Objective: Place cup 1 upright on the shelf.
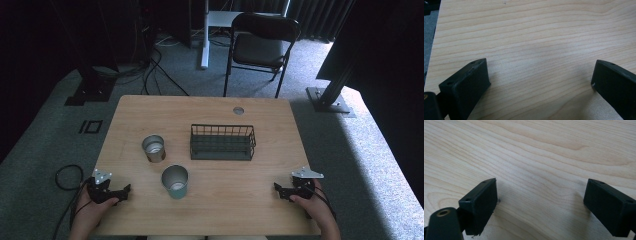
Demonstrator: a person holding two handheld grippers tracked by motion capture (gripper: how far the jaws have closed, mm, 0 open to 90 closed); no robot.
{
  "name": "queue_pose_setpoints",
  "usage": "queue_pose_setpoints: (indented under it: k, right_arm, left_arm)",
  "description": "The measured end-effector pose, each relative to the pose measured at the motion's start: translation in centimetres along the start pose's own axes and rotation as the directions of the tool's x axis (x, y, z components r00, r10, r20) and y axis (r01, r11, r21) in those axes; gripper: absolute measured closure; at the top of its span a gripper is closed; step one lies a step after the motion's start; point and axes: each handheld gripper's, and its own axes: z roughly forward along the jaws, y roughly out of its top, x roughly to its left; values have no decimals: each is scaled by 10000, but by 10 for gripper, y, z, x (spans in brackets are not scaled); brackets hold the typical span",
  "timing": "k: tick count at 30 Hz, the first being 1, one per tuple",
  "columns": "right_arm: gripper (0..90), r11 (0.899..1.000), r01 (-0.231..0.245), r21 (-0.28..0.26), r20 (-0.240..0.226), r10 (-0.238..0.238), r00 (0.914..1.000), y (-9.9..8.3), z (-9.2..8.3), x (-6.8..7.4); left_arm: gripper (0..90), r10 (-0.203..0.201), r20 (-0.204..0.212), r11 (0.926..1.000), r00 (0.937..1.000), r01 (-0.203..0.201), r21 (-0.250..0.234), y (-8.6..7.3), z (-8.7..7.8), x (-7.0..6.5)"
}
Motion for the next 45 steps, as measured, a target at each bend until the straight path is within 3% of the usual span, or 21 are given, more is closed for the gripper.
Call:
queue_pose_setpoints:
  k: [19, 23, 32, 45]
  right_arm:
    - [129, 10000, -82, -45, 143, 83, 9999, -1, -1, 3]
    - [129, 9997, 240, -101, -19, -241, 9997, 0, -1, 7]
    - [128, 9990, 346, -270, -474, -358, 9982, 3, 1, 13]
    - [128, 9954, 864, -406, -1014, -902, 9908, 14, 4, 27]
  left_arm:
    - [20, 4, -1, 10000, 10000, -4, -1, 0, 0, 0]
    - [20, 5, -1, 10000, 10000, -5, -3, 0, 0, 0]
    - [20, 3, 3, 10000, 10000, -3, -7, 0, 0, 0]
    - [20, 6, 3, 10000, 10000, -6, -1, 0, 0, 0]
